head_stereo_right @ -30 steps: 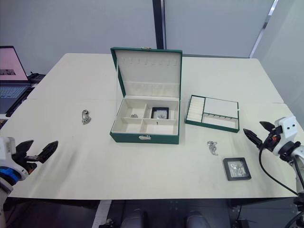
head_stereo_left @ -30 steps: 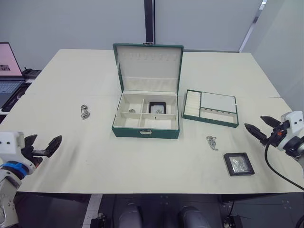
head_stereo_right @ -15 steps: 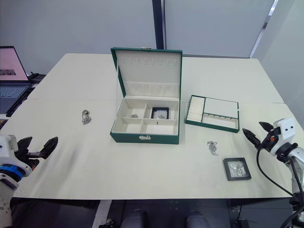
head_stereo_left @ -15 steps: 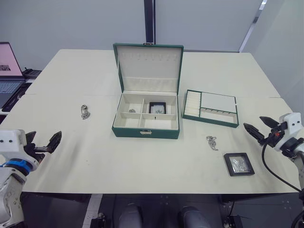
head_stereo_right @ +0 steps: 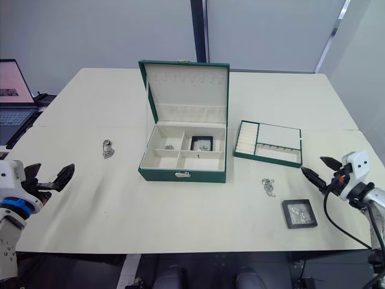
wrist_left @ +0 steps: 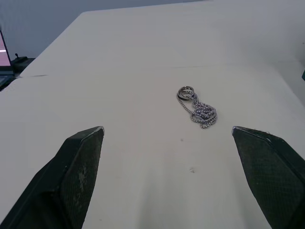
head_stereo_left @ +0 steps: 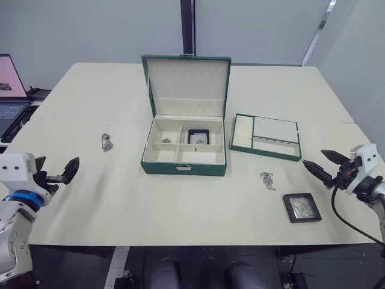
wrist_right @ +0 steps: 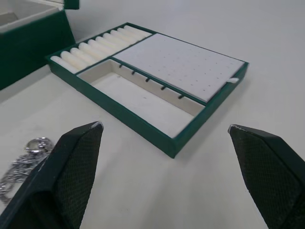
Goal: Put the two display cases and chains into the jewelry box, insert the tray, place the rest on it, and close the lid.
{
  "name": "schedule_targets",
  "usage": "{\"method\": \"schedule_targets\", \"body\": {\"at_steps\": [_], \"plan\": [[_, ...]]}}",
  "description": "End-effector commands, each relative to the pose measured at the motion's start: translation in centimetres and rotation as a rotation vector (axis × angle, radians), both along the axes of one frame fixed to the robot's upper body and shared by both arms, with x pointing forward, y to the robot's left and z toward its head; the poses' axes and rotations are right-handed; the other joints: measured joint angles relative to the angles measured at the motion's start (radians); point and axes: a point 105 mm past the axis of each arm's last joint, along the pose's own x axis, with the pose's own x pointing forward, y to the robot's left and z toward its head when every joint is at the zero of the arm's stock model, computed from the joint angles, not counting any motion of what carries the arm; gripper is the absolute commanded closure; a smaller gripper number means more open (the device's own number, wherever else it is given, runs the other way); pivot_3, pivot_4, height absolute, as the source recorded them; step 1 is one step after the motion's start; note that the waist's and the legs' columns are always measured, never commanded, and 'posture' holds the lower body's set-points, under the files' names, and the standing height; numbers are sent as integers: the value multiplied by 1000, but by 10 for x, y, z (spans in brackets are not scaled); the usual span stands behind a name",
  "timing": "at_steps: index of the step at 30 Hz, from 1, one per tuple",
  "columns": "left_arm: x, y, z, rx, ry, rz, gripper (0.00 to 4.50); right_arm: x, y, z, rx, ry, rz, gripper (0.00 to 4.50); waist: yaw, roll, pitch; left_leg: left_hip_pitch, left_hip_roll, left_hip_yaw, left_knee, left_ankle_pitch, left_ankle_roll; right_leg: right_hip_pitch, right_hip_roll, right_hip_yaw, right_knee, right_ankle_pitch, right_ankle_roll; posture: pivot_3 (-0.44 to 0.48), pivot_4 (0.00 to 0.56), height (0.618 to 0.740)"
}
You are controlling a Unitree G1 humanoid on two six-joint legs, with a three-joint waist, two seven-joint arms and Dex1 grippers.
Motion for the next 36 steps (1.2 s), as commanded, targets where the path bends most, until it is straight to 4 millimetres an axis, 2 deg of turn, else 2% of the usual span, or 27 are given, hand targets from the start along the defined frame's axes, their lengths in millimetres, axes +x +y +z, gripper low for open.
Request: {"method": "schedule_targets", "body": {"at_steps": [1,4,7,9,13,19,24,30,36], "plan": [[3,-25,7,-7,-44,-1,38,-16,53,47,0,-30,269,0,1,1,-1,0,0,0,0,0,0,0,0,0,0,0,0,0,150,740],[11,-44,-6,-60,-38,32,38,-23,95,70,-13,-46,450,0,-1,1,-2,1,0,-1,0,0,0,1,0,0,0,0,0,0,150,740],[23,-54,-14,-78,-33,75,38,-20,126,88,-26,-90,563,0,0,-2,-4,2,0,-3,1,0,0,4,1,-2,-1,0,0,0,150,740],[33,-55,-16,-94,-42,113,38,-18,150,98,-32,-124,641,0,0,-3,-4,2,0,-4,1,0,0,4,1,-2,-1,0,0,0,150,740],[50,-50,-18,-101,-41,168,38,-9,185,109,-54,-171,717,0,0,-3,-4,2,0,-4,1,0,0,4,1,-2,-1,0,0,0,150,740],[72,-41,-29,-119,-5,219,38,2,226,109,-78,-193,768,0,0,-3,-4,1,0,-3,2,0,0,3,1,-2,-1,0,0,0,150,740],[87,-34,-40,-139,41,220,38,9,244,112,-76,-216,751,0,1,-3,-4,0,0,-2,3,0,0,-1,0,-2,0,0,0,0,150,740],[108,-32,-40,-157,67,200,38,14,250,116,-65,-225,716,0,1,-3,-4,0,0,-2,3,0,0,-2,0,-2,1,0,0,0,150,740],[128,-42,-44,-162,116,138,38,16,252,119,-56,-232,699,0,1,-3,-4,-1,0,-1,3,0,0,-2,0,-2,1,0,0,0,150,740]]}}
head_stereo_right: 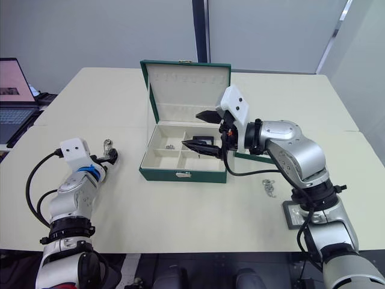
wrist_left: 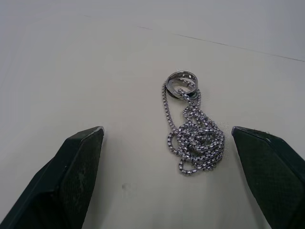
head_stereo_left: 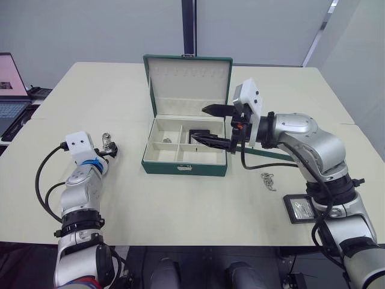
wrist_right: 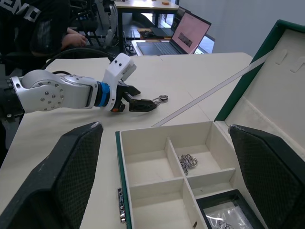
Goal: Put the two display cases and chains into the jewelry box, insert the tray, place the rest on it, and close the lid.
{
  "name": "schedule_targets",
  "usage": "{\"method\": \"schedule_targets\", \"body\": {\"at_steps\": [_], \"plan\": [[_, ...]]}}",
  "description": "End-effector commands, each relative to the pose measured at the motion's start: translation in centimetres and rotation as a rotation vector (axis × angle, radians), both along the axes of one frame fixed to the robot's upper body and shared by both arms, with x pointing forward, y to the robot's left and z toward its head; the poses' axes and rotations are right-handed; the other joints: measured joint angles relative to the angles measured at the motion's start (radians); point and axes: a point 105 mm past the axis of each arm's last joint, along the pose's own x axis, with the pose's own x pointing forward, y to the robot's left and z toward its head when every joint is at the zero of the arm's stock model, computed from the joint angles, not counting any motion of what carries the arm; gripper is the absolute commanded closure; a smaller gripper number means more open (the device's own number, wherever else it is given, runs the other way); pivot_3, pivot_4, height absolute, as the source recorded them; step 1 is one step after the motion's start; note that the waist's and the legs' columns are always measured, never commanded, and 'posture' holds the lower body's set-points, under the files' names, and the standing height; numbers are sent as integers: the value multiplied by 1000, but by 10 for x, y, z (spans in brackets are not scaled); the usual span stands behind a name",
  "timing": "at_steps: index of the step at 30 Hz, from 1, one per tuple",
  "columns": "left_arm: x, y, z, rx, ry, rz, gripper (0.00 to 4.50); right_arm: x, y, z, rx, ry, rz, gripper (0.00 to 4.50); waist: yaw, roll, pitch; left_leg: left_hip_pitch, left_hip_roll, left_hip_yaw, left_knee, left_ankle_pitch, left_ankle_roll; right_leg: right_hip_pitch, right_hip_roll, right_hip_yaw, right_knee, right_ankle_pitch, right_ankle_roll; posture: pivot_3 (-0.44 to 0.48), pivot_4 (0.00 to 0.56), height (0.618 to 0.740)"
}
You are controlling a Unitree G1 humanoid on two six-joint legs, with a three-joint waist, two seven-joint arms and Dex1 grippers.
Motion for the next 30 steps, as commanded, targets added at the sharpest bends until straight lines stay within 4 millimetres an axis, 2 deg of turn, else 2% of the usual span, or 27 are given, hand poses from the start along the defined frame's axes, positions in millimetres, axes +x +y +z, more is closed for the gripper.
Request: {"method": "schedule_targets", "body": {"at_steps": [1,11,19,22,29,30], "plan": [[10,-5,8,28,-6,-42,38,-3,1,16,23,-54,-3,0,0,0,0,0,0,0,0,0,0,0,0,0,0,0,0,0,150,740],[18,-4,-8,21,91,-8,38,-5,3,17,28,-54,2,0,0,0,0,0,0,0,0,0,0,0,0,0,0,0,0,0,150,740],[15,-13,-27,-23,162,-36,38,-5,1,18,25,-59,1,0,0,2,-1,0,0,0,0,0,0,0,0,0,0,0,0,0,150,740],[13,-14,-31,-33,176,-29,589,-4,-1,18,20,-62,-4,0,0,3,-2,0,0,1,0,0,0,0,0,0,0,0,0,0,150,740],[5,-16,-43,-69,199,-19,2756,-1,-5,18,10,-69,-19,0,2,5,-3,0,0,1,0,0,0,0,-1,0,0,0,0,0,150,740],[5,-16,-44,-69,201,-19,2948,-1,-5,18,10,-70,-19,0,3,5,-3,0,0,1,0,0,0,0,-1,0,0,0,0,0,150,740]]}}
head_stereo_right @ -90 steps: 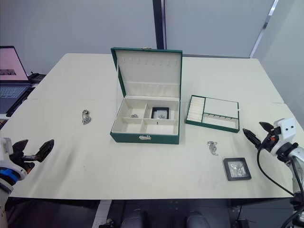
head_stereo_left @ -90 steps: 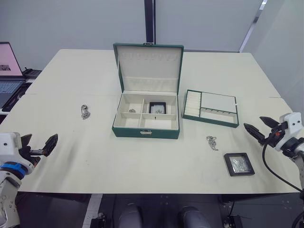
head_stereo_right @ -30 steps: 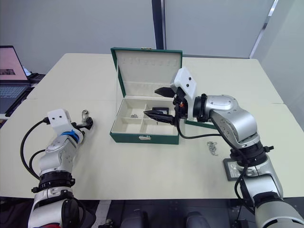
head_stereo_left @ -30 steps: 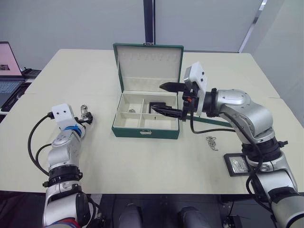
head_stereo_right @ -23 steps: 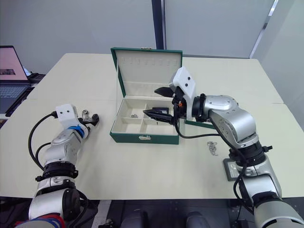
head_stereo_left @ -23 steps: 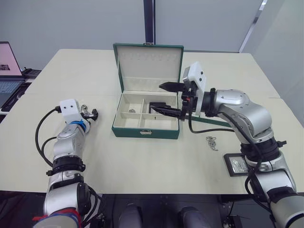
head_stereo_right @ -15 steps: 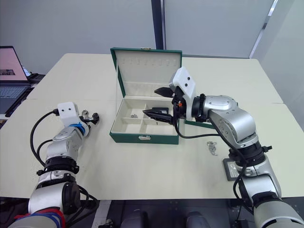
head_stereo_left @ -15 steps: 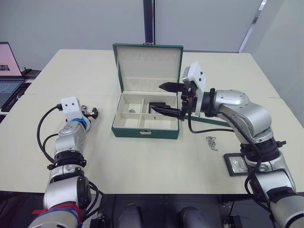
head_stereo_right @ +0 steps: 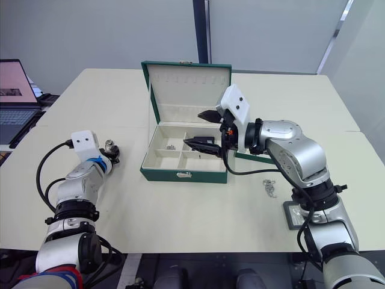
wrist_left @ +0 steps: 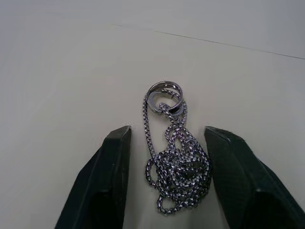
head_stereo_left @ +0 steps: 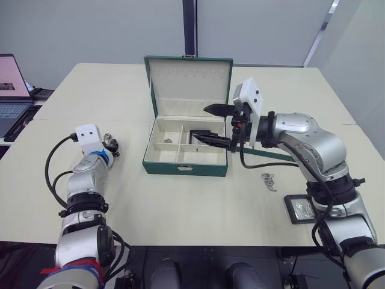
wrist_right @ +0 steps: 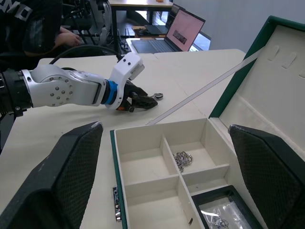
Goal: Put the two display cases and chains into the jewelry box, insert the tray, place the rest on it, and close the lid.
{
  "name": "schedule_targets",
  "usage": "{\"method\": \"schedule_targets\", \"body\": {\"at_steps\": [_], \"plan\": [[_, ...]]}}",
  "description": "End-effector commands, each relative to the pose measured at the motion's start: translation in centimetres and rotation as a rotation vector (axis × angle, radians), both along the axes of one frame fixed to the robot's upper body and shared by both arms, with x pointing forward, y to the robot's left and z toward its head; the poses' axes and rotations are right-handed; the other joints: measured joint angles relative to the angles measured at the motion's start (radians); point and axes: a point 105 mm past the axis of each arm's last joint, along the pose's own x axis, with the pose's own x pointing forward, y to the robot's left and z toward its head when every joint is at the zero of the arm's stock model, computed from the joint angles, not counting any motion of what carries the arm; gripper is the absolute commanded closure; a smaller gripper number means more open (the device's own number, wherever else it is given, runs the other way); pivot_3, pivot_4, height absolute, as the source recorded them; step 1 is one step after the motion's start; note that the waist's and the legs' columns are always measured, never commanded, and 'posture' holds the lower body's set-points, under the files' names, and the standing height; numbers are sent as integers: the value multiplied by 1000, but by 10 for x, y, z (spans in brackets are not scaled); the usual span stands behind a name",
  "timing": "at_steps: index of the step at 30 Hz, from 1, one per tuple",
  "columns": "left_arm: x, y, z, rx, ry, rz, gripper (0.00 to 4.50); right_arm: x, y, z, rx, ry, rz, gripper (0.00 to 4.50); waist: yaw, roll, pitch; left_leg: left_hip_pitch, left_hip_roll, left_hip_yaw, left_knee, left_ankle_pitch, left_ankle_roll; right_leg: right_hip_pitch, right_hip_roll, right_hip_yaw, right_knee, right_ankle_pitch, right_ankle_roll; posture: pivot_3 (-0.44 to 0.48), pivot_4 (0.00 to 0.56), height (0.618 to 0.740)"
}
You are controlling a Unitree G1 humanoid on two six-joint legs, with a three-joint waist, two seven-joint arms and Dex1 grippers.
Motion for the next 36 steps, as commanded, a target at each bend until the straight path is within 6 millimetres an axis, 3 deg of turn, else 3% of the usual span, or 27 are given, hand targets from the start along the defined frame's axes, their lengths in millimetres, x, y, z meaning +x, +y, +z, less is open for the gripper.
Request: {"method": "schedule_targets", "body": {"at_steps": [1,5,14,21,36], "plan": [[-10,-11,-38,-65,124,-17,3206,-3,-3,19,22,-74,7,0,1,1,-1,0,0,0,0,0,0,0,0,0,0,0,0,0,150,740],[-11,-10,-38,-61,124,-11,4098,-5,-4,19,29,-73,21,0,4,2,-1,0,0,0,0,0,0,0,0,0,0,0,0,0,150,740],[-5,-8,-26,-44,68,-2,4108,0,-7,20,37,-89,6,0,7,3,-2,0,0,0,-1,0,0,0,0,0,0,0,0,0,150,740],[-4,1,18,-4,-80,59,4108,4,-11,19,46,-95,-7,0,8,2,-1,0,0,0,0,0,0,0,0,0,0,0,0,0,150,740],[-27,-26,89,62,-238,52,4108,6,-14,15,52,-84,-4,0,8,0,0,-1,0,0,-1,0,0,-1,0,1,-1,0,0,0,150,740]]}}
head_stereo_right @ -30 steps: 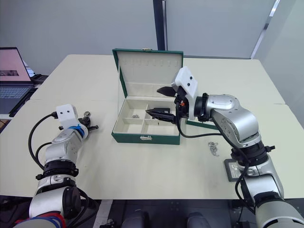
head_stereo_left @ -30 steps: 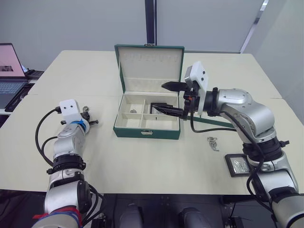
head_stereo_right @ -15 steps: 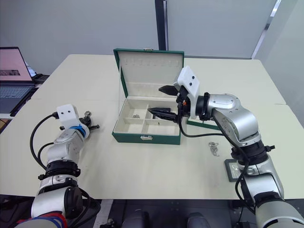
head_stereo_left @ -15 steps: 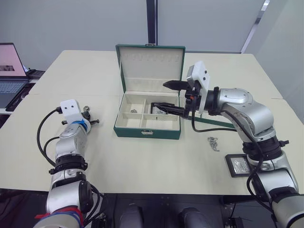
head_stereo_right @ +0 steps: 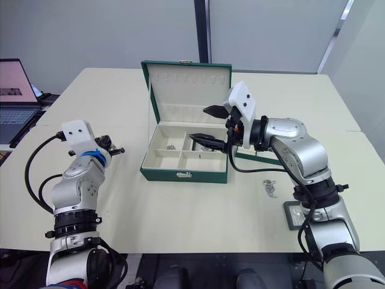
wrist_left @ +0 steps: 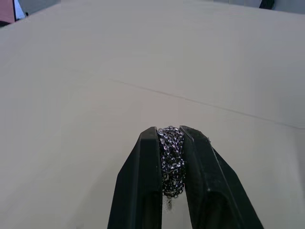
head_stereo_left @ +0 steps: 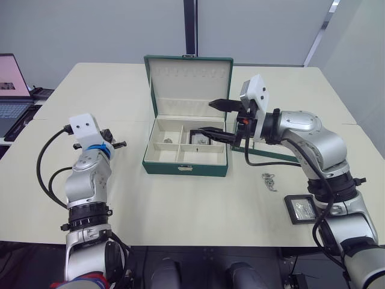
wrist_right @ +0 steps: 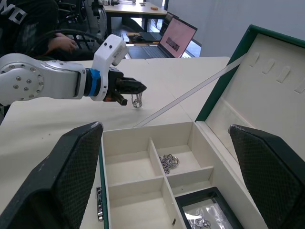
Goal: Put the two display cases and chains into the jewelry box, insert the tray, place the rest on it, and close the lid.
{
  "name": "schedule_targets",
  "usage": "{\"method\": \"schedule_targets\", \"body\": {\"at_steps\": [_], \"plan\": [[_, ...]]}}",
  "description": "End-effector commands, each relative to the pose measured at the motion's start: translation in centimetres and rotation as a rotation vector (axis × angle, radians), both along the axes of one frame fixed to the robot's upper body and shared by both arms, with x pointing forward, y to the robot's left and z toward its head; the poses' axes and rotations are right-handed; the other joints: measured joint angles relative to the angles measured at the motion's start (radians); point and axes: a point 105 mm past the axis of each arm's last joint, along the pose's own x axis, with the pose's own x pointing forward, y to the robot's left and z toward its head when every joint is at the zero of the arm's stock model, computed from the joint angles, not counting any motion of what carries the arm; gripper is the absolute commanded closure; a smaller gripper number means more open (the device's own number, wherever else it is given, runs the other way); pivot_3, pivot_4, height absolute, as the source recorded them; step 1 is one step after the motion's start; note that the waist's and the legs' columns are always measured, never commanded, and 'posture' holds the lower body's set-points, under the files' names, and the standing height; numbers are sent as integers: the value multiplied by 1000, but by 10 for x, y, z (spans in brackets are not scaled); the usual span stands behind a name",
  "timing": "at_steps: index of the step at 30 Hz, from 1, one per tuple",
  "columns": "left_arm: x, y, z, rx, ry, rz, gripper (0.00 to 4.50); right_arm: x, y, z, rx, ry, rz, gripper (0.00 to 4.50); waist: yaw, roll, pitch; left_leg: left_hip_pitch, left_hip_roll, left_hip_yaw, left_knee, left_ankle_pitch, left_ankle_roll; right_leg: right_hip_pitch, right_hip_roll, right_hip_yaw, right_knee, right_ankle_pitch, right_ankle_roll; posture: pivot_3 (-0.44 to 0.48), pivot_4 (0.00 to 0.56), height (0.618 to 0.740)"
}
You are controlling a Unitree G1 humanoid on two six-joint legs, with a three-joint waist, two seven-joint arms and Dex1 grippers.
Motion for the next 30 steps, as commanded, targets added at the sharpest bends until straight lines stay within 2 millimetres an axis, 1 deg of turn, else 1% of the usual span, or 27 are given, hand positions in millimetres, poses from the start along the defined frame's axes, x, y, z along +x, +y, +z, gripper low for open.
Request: {"method": "schedule_targets", "body": {"at_steps": [1,2,4,7,13,17,19,21,24,27,30], "plan": [[-12,-4,31,43,-70,10,4108,-3,-5,12,22,-48,4,0,0,0,0,0,0,0,0,0,0,0,0,0,0,0,0,0,150,740],[-16,-9,37,58,-78,-4,4108,-3,-5,12,23,-46,7,0,0,0,0,0,0,0,0,0,0,0,0,0,0,0,0,0,150,740],[-22,-17,43,70,-79,-27,4108,-4,-6,12,24,-44,13,0,0,-1,1,0,0,0,0,0,0,0,0,0,0,0,0,0,150,740],[-31,-36,51,97,-73,-93,4108,-4,-7,13,27,-46,21,0,0,-1,1,0,0,0,-2,0,0,0,0,0,0,0,0,0,150,740],[-46,-78,69,190,-59,-273,4108,-6,-14,25,35,-71,45,0,-1,-1,1,0,0,0,-3,0,0,0,0,1,-1,0,0,0,150,740],[-52,-104,82,206,-69,-353,4108,-4,-20,31,30,-86,46,0,0,-2,1,0,0,0,-3,0,0,0,0,1,-1,0,0,0,150,740],[-53,-120,87,184,-78,-392,4108,-2,-24,32,26,-92,37,0,0,-2,2,0,0,0,-3,0,0,0,0,1,-1,0,0,0,150,740],[-54,-130,90,171,-82,-412,4108,0,-26,33,23,-94,30,0,0,-2,2,0,0,0,-3,0,0,1,0,1,-1,0,0,0,150,740],[-54,-143,91,154,-82,-417,4108,2,-29,32,19,-94,19,0,0,-2,2,0,-1,0,-3,0,0,1,0,1,-1,0,0,0,150,740],[-56,-151,85,134,-70,-423,4108,1,-31,31,11,-89,20,0,-3,-2,2,0,-1,0,-2,0,0,1,0,2,-1,0,0,0,150,740],[-59,-152,69,114,-31,-422,4108,0,-33,30,8,-85,24,0,-9,-2,2,0,-1,0,-2,0,0,1,0,2,-1,0,0,0,150,740]]}}
